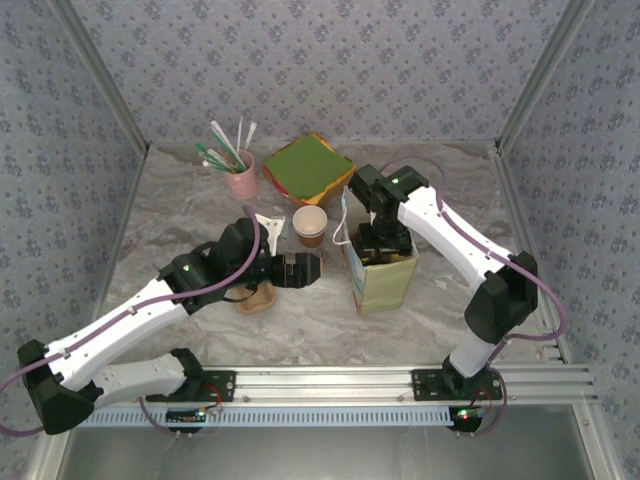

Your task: Pack the takeout coffee

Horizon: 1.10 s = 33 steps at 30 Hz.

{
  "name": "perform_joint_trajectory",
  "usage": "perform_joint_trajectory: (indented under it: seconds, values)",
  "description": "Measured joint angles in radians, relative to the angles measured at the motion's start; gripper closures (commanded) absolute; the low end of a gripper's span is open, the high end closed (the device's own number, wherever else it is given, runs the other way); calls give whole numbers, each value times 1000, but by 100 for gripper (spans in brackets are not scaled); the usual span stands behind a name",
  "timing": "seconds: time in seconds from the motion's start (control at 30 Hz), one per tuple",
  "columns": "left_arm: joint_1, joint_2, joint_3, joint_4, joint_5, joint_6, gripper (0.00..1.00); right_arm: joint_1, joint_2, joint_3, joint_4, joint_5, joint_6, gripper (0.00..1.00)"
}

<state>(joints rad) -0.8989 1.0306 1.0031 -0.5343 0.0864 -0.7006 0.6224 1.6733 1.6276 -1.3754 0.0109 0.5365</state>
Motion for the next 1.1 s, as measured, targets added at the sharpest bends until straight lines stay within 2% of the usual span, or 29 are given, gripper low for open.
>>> perform_joint_trajectory:
  seconds: [0.1,0.6,0.93,1.03,1.1]
  values:
    - [0,0,0,0,-10,0,0,6,-2,17,-11,12,4,52]
    - [2,24,36,-24,-50,25,0,15,-81,149,-61,72,10,64]
    - [63,53,101,-87,-88,35,0,20,-181,237,-11,83,-32,66]
    - [102,53,116,-116,-103,40,0,22,-223,243,37,81,-56,63]
    - [131,53,130,-144,-112,47,0,22,-249,243,71,78,-72,56]
